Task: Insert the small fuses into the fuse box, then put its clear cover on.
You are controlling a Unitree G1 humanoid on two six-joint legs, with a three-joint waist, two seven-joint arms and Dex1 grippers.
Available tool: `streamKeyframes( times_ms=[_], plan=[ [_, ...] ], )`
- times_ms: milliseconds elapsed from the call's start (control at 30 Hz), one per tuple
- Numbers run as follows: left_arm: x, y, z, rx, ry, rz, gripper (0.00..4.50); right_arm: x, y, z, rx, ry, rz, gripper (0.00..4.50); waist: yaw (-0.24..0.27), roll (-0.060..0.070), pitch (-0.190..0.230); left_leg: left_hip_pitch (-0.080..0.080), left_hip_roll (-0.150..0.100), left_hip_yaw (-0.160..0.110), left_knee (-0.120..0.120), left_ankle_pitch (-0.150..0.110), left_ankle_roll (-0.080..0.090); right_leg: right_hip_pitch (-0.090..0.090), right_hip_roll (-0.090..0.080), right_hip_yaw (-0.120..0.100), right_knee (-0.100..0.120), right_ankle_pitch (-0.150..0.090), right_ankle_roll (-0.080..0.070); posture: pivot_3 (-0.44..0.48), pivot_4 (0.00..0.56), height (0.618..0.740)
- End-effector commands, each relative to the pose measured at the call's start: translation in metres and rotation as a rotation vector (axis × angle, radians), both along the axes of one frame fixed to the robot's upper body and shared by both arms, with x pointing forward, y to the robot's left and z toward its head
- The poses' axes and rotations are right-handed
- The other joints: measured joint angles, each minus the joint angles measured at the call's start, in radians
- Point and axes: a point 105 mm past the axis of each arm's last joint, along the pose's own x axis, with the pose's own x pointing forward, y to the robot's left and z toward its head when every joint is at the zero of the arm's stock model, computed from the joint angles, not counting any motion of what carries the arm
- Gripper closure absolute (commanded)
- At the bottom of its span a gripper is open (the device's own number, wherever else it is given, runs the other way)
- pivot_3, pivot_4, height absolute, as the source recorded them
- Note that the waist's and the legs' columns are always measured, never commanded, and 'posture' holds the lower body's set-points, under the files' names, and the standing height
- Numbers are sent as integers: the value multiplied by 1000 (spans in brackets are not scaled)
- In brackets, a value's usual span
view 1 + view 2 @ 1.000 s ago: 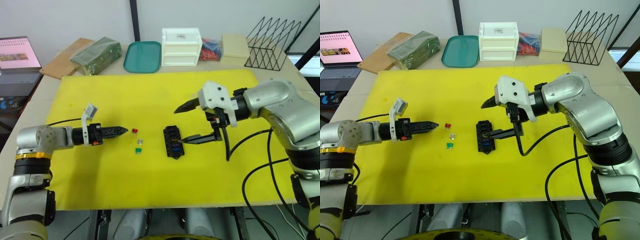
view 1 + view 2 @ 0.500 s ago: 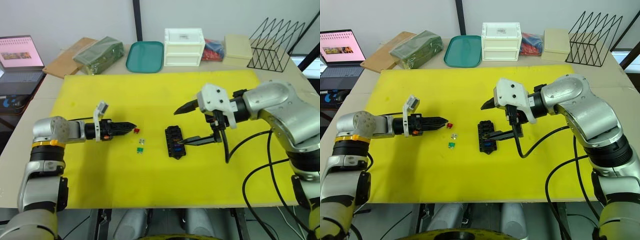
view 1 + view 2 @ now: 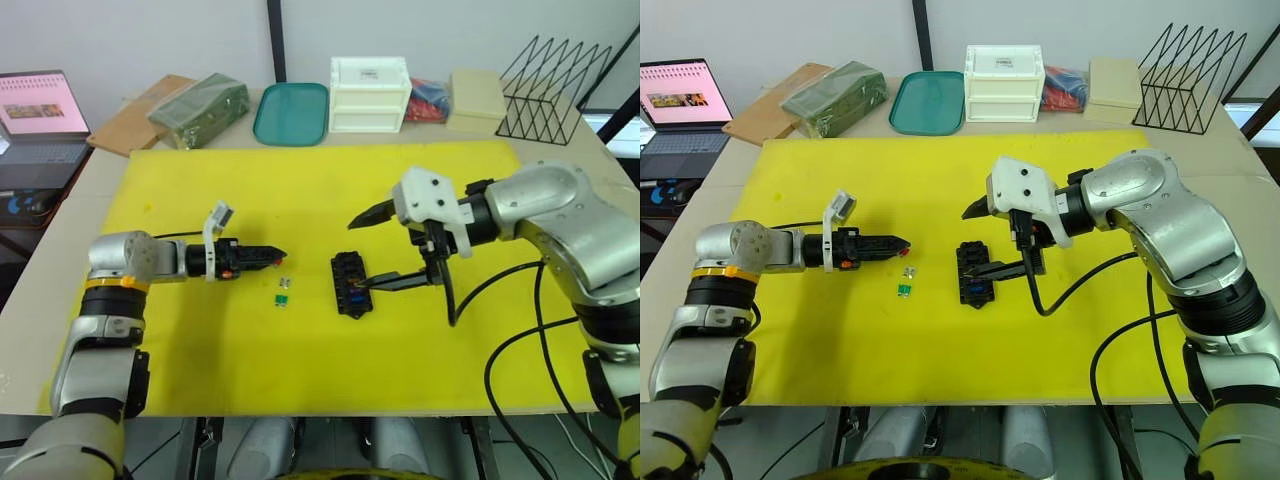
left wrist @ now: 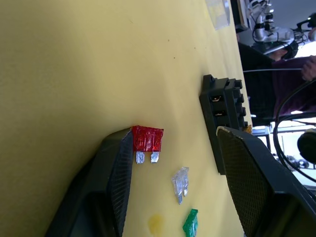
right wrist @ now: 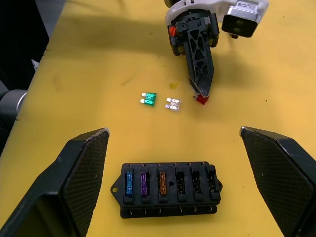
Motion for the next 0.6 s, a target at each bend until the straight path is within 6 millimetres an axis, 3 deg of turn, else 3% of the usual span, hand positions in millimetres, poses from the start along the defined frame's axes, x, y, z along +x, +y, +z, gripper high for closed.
streamKeyframes(
  times_ms=[33,200,400,600],
  plan=[
    [-3,-3,-10,29,28,-14,2680,-4,1,6,-13,-41,14,0,-1,0,0,0,0,0,0,0,0,0,0,0,0,0,0,0,150,740],
    [-4,7,-16,67,28,4,4401,-3,2,6,-11,-42,14,0,-4,0,0,0,0,0,0,0,0,0,0,0,0,0,0,0,150,740],
    [-4,20,-6,56,-55,25,4472,-2,3,6,-8,-39,13,0,-19,0,0,1,1,0,0,0,0,-1,1,0,1,0,0,0,150,740],
    [-10,16,43,-31,-439,5,4472,0,2,9,35,30,-24,0,-26,0,0,0,1,0,0,0,-1,-1,1,0,1,0,0,0,150,740]
  ],
)
